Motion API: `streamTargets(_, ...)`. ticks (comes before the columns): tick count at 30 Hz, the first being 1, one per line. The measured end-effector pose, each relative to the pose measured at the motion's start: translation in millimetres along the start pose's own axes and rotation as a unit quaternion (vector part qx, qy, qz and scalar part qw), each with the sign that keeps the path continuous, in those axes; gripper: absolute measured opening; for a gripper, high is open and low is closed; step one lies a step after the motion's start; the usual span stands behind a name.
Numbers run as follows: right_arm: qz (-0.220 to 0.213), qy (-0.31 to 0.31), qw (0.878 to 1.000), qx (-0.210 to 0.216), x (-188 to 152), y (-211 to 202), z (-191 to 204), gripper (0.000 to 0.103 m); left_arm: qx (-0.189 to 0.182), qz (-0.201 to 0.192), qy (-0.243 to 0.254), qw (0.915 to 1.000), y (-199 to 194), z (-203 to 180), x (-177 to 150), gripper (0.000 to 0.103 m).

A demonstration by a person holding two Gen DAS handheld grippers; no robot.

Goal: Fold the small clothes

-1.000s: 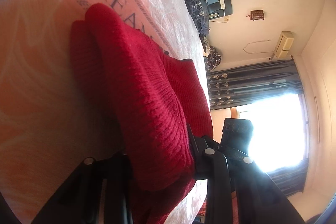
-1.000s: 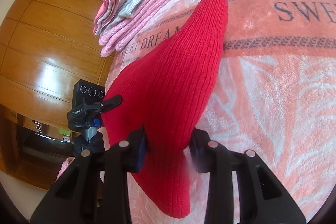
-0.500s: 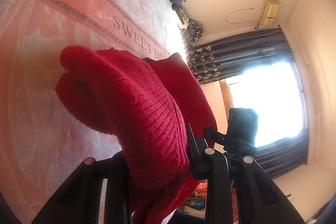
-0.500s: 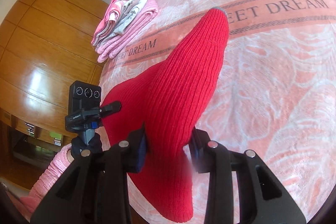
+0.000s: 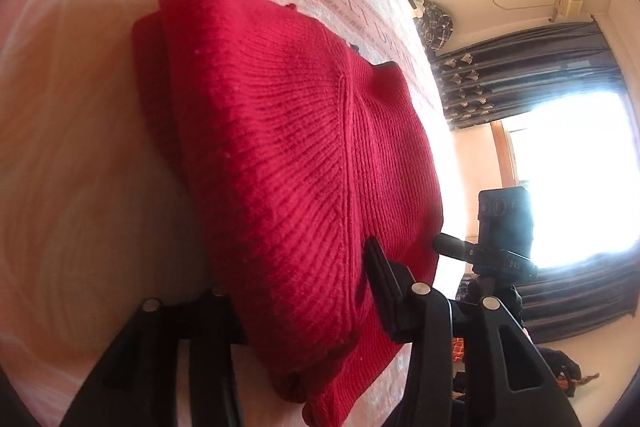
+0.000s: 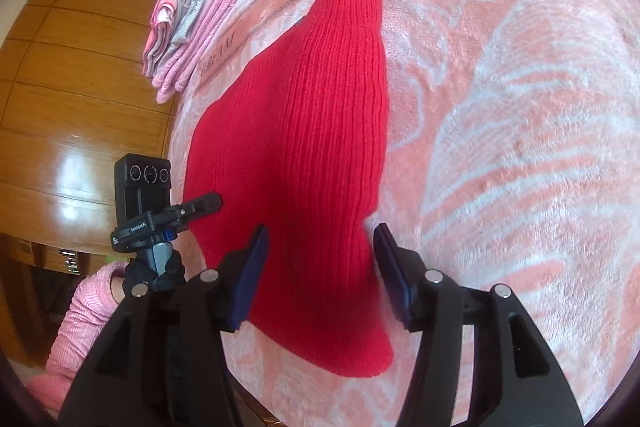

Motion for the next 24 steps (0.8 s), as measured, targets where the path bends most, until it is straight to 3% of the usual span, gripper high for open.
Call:
streamTargets(5, 0.033, 0.005, 0.999, 0.007, -36, 5, -11, 0.052, 0.007, 0.026, 0.001, 0.9996, -3, -4, -34, 0.063)
streamTargets(7, 0.031, 0.005, 0.999, 0.015, -43, 7, -12, 0.042, 0.008, 0.040, 0.004, 0.9992, 0, -1, -45, 0.063)
streamTargets(9, 0.037, 0.009, 0.999, 0.016, -49, 4, -12, 0.019, 0.011, 0.054, 0.011, 0.9984, 5, -5, -54, 0.063)
streamTargets(12, 0.029, 0.012, 0.999, 0.039, -53, -9, 7, 0.016, 0.011, 0.057, 0.008, 0.9983, 5, -10, -54, 0.062)
streamTargets(15, 0.027, -0.003, 1.000, -0.008, -61, -15, 18, 0.016, 0.022, 0.057, 0.019, 0.9979, 8, -11, -53, 0.062)
streamTargets(18, 0.047, 0.004, 0.997, -0.058, -73, 1, -1, 0.017, 0.036, 0.056, 0.039, 0.9970, 13, -9, -54, 0.058)
streamTargets(21, 0.054, 0.034, 0.997, -0.036, -75, 12, -14, 0.018, 0.044, 0.056, 0.059, 0.9957, 14, -11, -53, 0.058)
streamTargets(24, 0.049, 0.025, 0.997, -0.046, -74, 11, -10, 0.019, 0.053, 0.052, 0.072, 0.9946, 17, -15, -54, 0.059)
Point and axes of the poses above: each gripper's, at about its wrist camera, not at the fingertips, and y roughly the way its jaws point, z to its left, x to its top, the point moved 7 cm from there along y, roughly the way its jaws point, and after that the axes turned 10 degrees about -x, right-handed, at the moved point
